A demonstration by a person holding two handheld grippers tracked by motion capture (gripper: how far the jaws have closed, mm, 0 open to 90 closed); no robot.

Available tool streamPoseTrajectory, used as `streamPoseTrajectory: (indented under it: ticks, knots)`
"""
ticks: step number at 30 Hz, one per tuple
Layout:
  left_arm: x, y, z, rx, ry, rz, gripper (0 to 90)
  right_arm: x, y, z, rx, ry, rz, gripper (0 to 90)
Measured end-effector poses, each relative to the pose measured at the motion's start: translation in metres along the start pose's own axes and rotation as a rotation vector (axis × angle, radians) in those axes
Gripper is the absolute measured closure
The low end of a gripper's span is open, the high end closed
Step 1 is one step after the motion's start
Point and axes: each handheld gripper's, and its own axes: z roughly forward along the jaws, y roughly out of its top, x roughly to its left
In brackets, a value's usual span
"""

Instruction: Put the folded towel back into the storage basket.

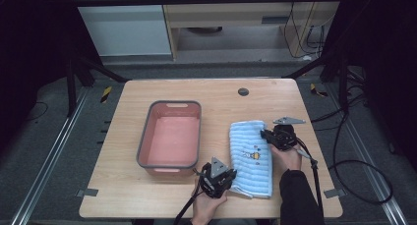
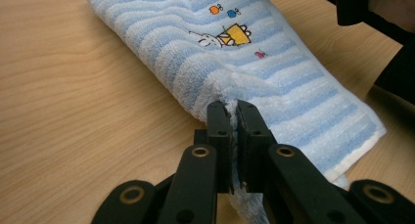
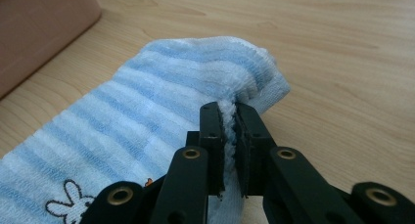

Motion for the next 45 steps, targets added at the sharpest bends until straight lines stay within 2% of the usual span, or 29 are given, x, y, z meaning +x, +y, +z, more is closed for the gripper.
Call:
streamPoseTrajectory:
  ticks: [6,10,14,25,30,36,45]
  knots:
    - [-0.001,0.009,-0.012,-0.024,-0.004,0.016,85.8,0.003,0.007,-0.013,-0.030,-0.007,0.004,83.3]
    - [-0.001,0.015,-0.018,-0.036,-0.007,0.025,85.7,0.007,0.015,-0.021,-0.039,-0.020,-0.018,83.3]
    - [-0.002,0.020,-0.024,-0.053,-0.009,0.034,85.7,0.008,0.022,-0.032,-0.069,-0.016,-0.024,83.3]
    - [-0.005,0.035,-0.039,-0.083,0.001,0.068,85.7,0.018,0.036,-0.045,-0.118,-0.044,-0.038,83.4]
    - [-0.001,0.046,-0.050,-0.105,0.001,0.073,85.7,0.025,0.044,-0.051,-0.132,-0.058,-0.045,83.3]
    - [0.003,0.056,-0.064,-0.128,-0.002,0.074,85.7,0.034,0.058,-0.058,-0.177,-0.054,-0.048,83.4]
    - [0.012,0.069,-0.082,-0.151,0.024,0.104,85.7,0.047,0.077,-0.063,-0.211,-0.050,-0.054,83.4]
